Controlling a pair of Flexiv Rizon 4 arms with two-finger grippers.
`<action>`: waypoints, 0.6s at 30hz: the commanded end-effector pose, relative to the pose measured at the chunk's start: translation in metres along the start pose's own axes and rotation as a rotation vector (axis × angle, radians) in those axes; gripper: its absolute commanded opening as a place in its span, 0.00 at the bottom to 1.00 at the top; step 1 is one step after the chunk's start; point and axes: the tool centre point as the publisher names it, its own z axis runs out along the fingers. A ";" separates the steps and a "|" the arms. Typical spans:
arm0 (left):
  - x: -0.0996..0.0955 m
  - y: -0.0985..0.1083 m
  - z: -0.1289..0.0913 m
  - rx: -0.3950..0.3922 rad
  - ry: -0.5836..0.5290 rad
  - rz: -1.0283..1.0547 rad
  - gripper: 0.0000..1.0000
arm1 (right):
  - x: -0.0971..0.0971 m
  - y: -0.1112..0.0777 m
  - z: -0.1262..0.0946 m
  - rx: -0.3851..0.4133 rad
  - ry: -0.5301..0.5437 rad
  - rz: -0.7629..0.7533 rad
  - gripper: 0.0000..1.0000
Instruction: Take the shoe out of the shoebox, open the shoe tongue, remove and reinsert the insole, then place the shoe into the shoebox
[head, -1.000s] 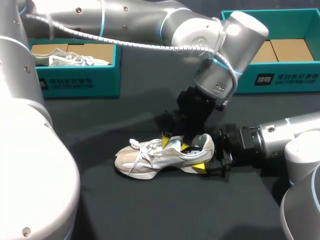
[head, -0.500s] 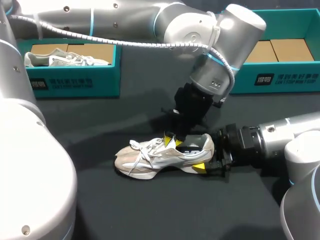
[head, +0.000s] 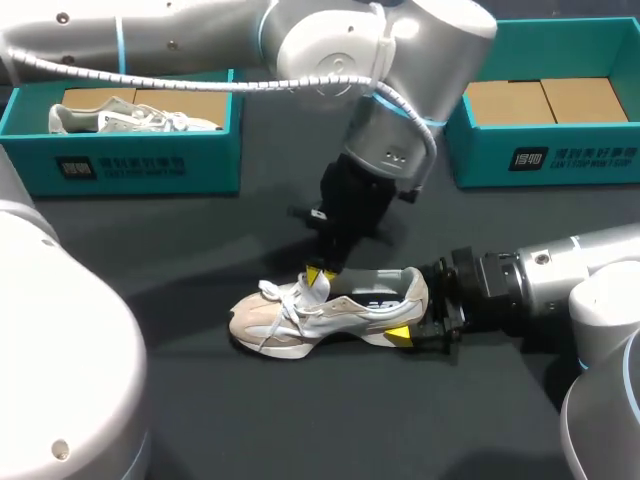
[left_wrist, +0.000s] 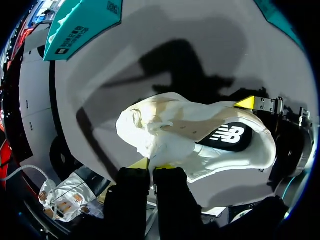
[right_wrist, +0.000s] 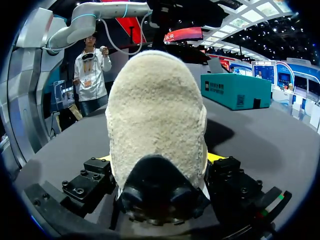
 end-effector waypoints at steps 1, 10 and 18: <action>-0.025 0.004 0.004 0.024 0.136 -0.015 0.00 | 0.001 0.000 0.000 0.003 -0.001 0.000 0.00; -0.035 -0.003 0.027 0.027 0.122 -0.047 0.00 | 0.001 0.000 0.000 0.003 -0.001 0.000 0.00; -0.032 -0.015 0.051 0.036 0.057 -0.116 0.00 | 0.001 0.000 0.000 0.003 -0.001 0.000 0.00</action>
